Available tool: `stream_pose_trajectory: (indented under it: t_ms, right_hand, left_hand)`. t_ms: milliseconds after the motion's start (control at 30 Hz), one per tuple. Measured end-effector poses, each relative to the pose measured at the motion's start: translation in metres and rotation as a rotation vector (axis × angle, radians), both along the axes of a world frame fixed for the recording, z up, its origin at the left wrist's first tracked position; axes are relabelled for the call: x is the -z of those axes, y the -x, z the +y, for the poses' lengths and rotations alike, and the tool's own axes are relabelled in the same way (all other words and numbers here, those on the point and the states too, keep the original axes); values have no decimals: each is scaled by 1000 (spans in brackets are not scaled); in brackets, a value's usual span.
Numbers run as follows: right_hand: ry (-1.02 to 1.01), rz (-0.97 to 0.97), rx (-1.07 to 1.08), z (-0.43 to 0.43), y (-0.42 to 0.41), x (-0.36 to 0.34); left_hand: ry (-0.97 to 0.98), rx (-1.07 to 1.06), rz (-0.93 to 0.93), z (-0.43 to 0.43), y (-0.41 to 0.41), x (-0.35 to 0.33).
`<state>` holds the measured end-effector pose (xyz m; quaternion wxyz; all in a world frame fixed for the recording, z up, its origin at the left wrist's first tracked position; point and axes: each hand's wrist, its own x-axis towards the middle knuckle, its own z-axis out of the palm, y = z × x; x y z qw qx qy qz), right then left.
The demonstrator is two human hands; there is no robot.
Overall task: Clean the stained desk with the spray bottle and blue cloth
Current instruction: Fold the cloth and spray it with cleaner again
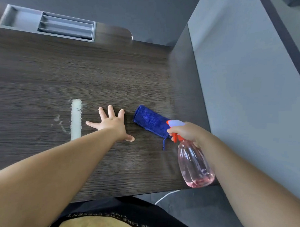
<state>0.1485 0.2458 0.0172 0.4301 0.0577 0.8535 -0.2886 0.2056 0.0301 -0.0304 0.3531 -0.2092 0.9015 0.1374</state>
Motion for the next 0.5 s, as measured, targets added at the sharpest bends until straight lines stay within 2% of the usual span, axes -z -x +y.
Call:
stream_pose_trajectory:
  t_ms: [133,300,500]
  right_hand:
    - [3,10,114,21,-4,0]
    - [-52,-26,140,32,-15,6]
    - [11,-12,-6,20,-30,9]
  left_hand:
    - [0,2,-3,0,0,-1]
    - [6,9,-9,1,0,-3]
    - [5,9,-6,1,0,-3]
